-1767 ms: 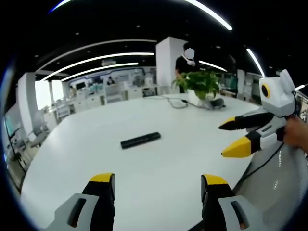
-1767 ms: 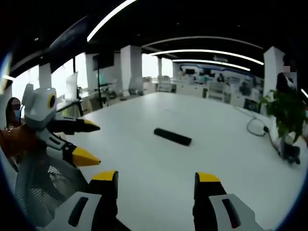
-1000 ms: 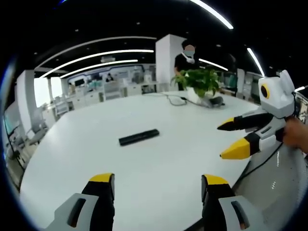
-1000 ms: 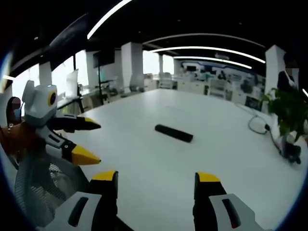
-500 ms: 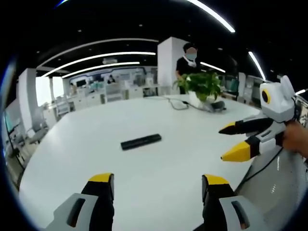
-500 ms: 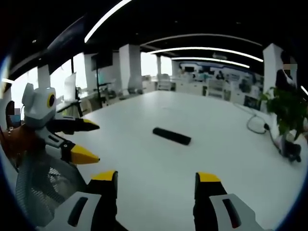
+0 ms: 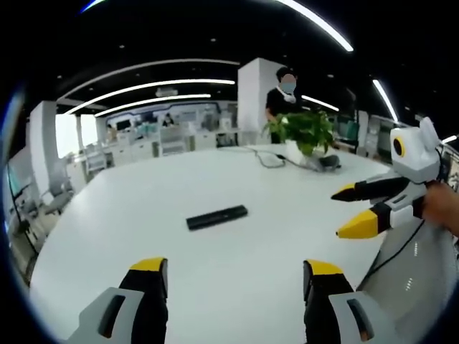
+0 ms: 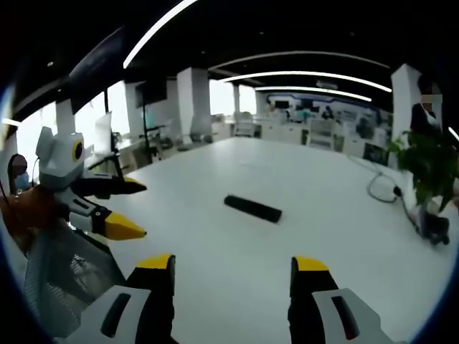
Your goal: Press the specified remote control buttons in sequence, fully releasing each button before pressing the next.
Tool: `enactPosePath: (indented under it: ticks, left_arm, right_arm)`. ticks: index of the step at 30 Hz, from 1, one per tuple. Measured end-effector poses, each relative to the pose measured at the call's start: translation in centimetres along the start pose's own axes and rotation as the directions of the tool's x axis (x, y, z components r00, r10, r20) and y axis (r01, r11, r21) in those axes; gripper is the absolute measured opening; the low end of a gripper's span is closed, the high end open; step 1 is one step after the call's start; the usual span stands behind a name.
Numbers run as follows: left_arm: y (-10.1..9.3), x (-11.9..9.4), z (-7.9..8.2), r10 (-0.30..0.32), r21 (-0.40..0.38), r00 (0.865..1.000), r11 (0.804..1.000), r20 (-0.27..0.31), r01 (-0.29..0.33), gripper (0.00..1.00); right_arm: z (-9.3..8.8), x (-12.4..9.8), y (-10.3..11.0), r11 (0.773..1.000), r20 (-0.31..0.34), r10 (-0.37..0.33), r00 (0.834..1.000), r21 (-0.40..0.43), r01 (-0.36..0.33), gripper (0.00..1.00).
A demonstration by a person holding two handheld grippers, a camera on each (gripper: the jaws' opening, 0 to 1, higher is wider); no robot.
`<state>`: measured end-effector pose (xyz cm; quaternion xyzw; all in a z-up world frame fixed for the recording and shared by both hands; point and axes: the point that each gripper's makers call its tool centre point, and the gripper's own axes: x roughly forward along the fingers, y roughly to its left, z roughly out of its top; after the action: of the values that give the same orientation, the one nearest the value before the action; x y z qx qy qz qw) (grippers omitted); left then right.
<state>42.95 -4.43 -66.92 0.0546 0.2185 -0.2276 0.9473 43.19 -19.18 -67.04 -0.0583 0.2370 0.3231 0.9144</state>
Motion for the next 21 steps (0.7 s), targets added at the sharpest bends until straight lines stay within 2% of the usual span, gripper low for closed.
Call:
enactPosePath:
  ticks: [7, 15, 21]
  left_arm:
    - [0.9, 0.6, 1.0, 0.002, 0.021, 1.0, 1.0, 0.009, -0.003, 0.79]
    - [1.1, 1.6, 1.6, -0.013, 0.042, 1.0, 0.999, 0.003, 0.012, 0.78]
    - [2.1, 2.6, 2.1, -0.015, 0.062, 1.0, 0.998, -0.003, 0.015, 0.78]
  right_arm:
    - [1.3, 0.5, -1.0, 1.0, 0.013, -0.007, 1.0, -0.019, 0.007, 0.63]
    - [1.9, 1.2, -1.9, 0.999, 0.013, -0.012, 1.0, -0.029, 0.013, 0.62]
    - [2.4, 2.0, -2.6, 0.999, 0.007, -0.011, 1.0, -0.04, 0.012, 0.62]
